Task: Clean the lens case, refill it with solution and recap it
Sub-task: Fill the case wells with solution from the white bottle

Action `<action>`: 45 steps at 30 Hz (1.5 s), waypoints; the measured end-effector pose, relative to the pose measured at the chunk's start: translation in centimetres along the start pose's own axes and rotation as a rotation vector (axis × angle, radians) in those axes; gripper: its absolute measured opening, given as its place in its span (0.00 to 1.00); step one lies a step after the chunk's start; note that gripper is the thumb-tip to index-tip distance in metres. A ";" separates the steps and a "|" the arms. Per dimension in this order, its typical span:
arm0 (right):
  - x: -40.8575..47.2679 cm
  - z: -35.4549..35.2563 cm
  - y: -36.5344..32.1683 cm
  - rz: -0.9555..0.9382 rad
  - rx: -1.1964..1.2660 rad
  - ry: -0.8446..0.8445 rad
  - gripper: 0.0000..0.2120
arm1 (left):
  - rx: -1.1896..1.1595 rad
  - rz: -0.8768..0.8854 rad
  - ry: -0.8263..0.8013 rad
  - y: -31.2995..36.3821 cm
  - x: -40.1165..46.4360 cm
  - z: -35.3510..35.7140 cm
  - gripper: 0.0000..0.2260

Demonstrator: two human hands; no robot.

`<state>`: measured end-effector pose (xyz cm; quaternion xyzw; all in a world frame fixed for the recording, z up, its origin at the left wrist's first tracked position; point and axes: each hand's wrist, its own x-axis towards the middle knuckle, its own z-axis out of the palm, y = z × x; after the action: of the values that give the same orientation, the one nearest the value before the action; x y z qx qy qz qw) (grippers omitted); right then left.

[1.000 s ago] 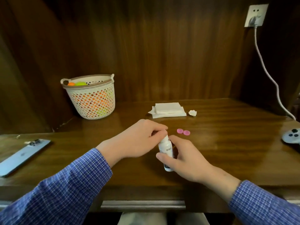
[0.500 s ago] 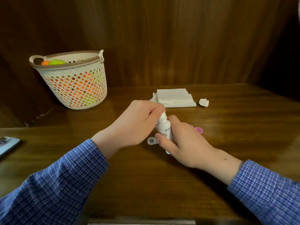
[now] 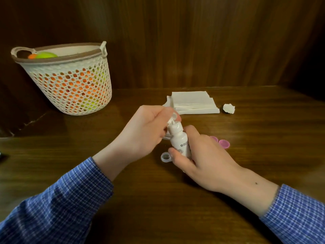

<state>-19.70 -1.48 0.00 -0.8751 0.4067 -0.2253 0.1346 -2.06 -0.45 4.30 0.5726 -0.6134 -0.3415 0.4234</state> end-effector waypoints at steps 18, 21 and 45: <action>0.8 -1.7 2.3 0.626 2.167 -0.192 0.26 | -0.617 0.065 -0.208 -0.3 -2.9 2.3 0.12; 0.3 -1.1 2.0 0.701 2.261 -0.237 0.30 | -0.505 0.055 -0.157 -0.7 -3.7 3.6 0.22; -0.1 -1.4 0.3 0.640 2.289 -0.210 0.22 | -0.083 0.383 0.182 -0.4 -3.6 3.5 0.22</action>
<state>-20.70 -1.71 1.07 -0.1199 0.1563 -0.3406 0.9194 -5.11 2.81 2.11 0.4561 -0.6557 -0.2264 0.5575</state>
